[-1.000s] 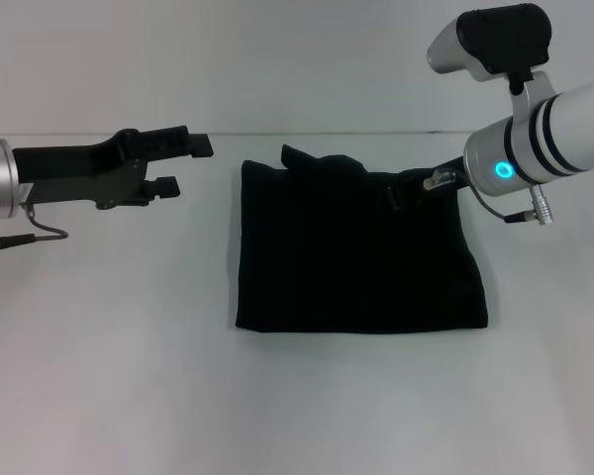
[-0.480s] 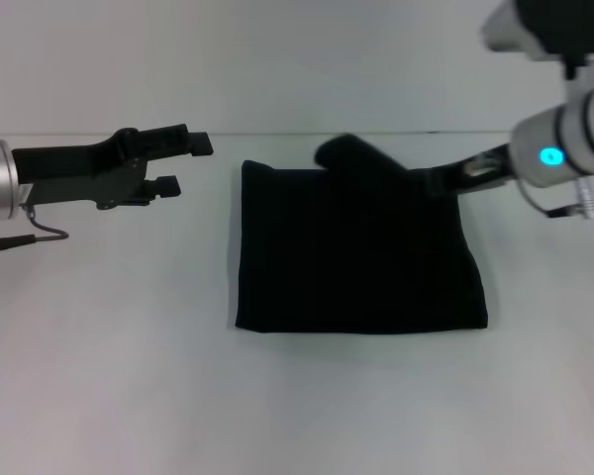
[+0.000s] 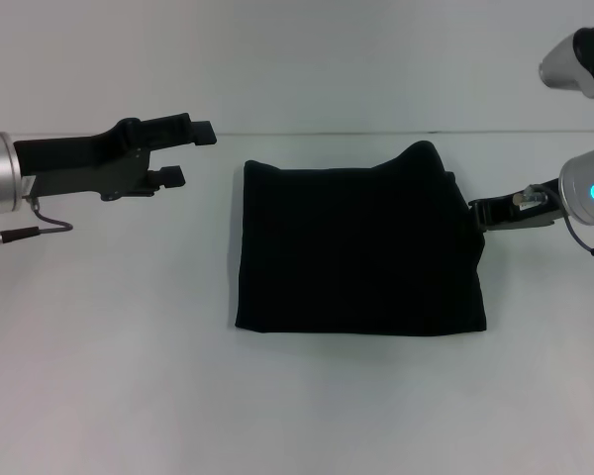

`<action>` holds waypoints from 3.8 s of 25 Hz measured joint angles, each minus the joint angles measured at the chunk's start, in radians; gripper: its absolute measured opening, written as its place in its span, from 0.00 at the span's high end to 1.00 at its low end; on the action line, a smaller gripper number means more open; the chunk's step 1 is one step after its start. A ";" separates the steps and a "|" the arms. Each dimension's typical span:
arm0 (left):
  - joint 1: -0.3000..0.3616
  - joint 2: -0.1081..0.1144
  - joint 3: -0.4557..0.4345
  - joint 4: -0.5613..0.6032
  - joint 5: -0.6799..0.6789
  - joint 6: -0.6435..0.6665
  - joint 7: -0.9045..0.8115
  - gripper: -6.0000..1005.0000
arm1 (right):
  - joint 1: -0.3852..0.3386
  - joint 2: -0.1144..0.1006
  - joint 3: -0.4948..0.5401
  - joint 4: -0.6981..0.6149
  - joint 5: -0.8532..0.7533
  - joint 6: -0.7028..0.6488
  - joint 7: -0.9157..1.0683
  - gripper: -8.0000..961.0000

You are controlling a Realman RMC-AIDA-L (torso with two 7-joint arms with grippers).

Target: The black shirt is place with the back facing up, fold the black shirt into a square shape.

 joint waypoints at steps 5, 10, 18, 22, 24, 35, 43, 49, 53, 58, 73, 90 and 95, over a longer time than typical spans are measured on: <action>0.005 -0.001 -0.001 -0.003 -0.007 0.000 0.000 0.07 | 0.002 -0.018 0.003 0.026 0.005 0.016 0.001 0.95; 0.008 -0.002 -0.001 -0.005 -0.015 0.000 0.001 0.07 | 0.001 -0.048 0.046 0.016 0.007 -0.026 0.009 0.94; 0.012 -0.003 0.016 -0.005 -0.003 0.030 0.001 0.07 | -0.022 -0.091 0.233 -0.051 0.059 -0.249 -0.098 0.74; 0.016 0.002 0.029 -0.005 0.057 0.142 0.006 0.07 | -0.059 -0.116 0.426 -0.036 0.273 -0.310 -0.272 0.55; 0.026 -0.002 0.028 -0.006 0.078 0.198 0.009 0.07 | -0.071 -0.151 0.479 0.008 0.364 -0.293 -0.301 0.45; 0.049 -0.024 0.038 -0.203 0.110 0.047 -0.059 0.16 | -0.017 -0.235 0.476 0.041 0.367 -0.246 -0.176 0.04; 0.049 -0.031 0.038 -0.224 0.109 -0.036 -0.060 0.43 | -0.002 -0.230 0.470 0.041 0.367 -0.253 -0.167 0.02; 0.054 -0.032 0.045 -0.225 0.111 -0.060 -0.046 0.71 | -0.003 -0.230 0.470 0.040 0.367 -0.259 -0.163 0.02; 0.057 -0.031 0.045 -0.257 0.131 -0.112 -0.059 0.73 | -0.003 -0.231 0.471 0.040 0.367 -0.266 -0.159 0.02; 0.054 -0.032 0.047 -0.295 0.158 -0.166 -0.062 0.70 | -0.002 -0.231 0.471 0.039 0.368 -0.267 -0.159 0.02; 0.035 -0.040 0.046 -0.370 0.153 -0.254 -0.060 0.64 | -0.007 -0.232 0.475 0.045 0.371 -0.267 -0.159 0.02; 0.012 -0.047 0.046 -0.399 0.153 -0.294 -0.057 0.64 | -0.012 -0.233 0.479 0.049 0.373 -0.267 -0.159 0.02; 0.030 -0.042 0.039 -0.393 0.153 -0.288 -0.059 0.64 | -0.015 -0.233 0.481 0.049 0.373 -0.265 -0.159 0.02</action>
